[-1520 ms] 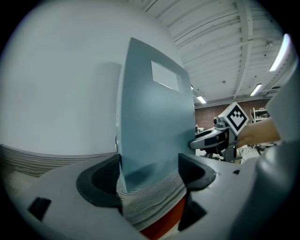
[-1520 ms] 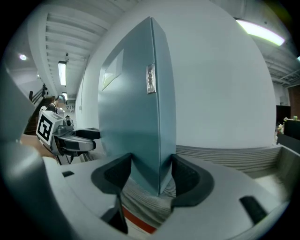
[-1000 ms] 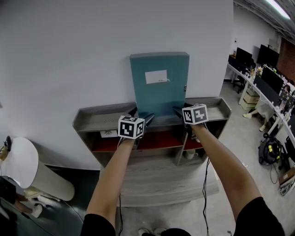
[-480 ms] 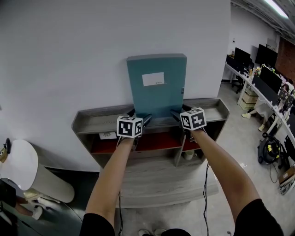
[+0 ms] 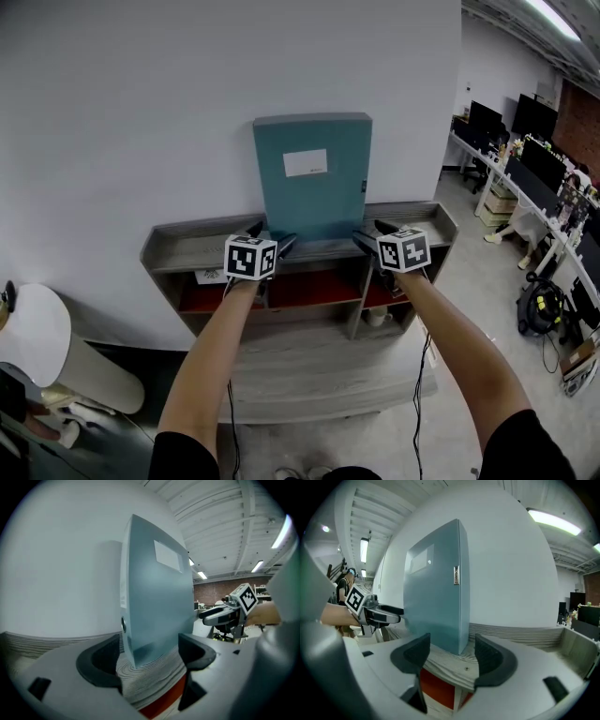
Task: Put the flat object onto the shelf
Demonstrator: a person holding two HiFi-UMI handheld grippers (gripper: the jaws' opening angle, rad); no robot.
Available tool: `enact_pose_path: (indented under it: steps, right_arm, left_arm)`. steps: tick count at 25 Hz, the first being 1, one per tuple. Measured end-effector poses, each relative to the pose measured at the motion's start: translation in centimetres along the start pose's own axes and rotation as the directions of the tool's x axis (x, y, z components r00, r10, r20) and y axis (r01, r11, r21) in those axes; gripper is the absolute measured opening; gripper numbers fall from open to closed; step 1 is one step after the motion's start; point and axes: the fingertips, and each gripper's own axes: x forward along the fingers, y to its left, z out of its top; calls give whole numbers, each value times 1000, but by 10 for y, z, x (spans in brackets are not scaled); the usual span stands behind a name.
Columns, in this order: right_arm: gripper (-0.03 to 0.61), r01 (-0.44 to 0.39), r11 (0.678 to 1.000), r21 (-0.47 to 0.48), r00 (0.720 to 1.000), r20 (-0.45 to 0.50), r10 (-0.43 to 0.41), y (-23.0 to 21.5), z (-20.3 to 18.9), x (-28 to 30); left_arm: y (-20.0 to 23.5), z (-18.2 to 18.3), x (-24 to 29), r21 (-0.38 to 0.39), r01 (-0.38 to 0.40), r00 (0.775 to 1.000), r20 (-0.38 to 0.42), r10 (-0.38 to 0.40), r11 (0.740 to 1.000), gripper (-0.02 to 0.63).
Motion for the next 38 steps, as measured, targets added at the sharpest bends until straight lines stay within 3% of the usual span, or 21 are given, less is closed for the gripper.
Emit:
enact_pose_path:
  steps: [5, 8, 12, 15, 17, 20, 22, 26, 28, 33, 34, 38]
  right_arm:
    - [284, -19, 1000, -17, 1000, 21, 20, 7, -4, -30]
    - [281, -36, 999, 19, 998, 49, 35, 8, -9, -50]
    - [262, -42, 999, 22, 998, 38, 41, 21, -33, -74]
    - [228, -59, 998, 25, 997, 40, 58, 38, -48, -94]
    - [196, -67, 997, 37, 996, 59, 65, 51, -60, -110]
    - [126, -37, 998, 43, 995, 89, 33, 69, -82, -120]
    - [96, 0, 997, 72, 995, 104, -7, 80, -96, -127]
    - [29, 57, 990, 127, 994, 82, -68, 104, -136, -142]
    - [4, 65, 986, 154, 996, 45, -73, 118, -161, -146]
    - [0, 100, 977, 187, 995, -1, -101, 161, -213, -180]
    - [0, 113, 976, 187, 993, -5, -114, 167, -222, -187]
    - [0, 187, 968, 170, 980, 32, -195, 161, -233, -214]
  left_arm:
    - [13, -2, -35, -112, 33, 999, 42, -28, 993, 391]
    - [20, -8, -65, -137, 36, 997, 78, -26, 990, 391]
    - [13, -27, -117, -204, 106, 988, 134, -79, 973, 391]
    - [4, -47, -158, -254, 141, 979, 181, -96, 957, 390]
    - [-2, -61, -183, -248, 149, 971, 221, -94, 957, 378]
    - [-20, -94, -213, -105, 146, 965, 234, -119, 984, 241]
    - [-36, -124, -229, -73, 161, 964, 226, -141, 984, 224]
    - [-60, -183, -248, -184, 223, 950, 260, -171, 957, 129]
    - [-72, -212, -255, -252, 266, 944, 262, -199, 930, 37]
    - [-91, -273, -277, -394, 280, 947, 265, -184, 875, 19]
    - [-94, -283, -280, -406, 267, 950, 260, -170, 874, 18]
    - [-110, -317, -288, -343, 177, 977, 174, -122, 923, 18]
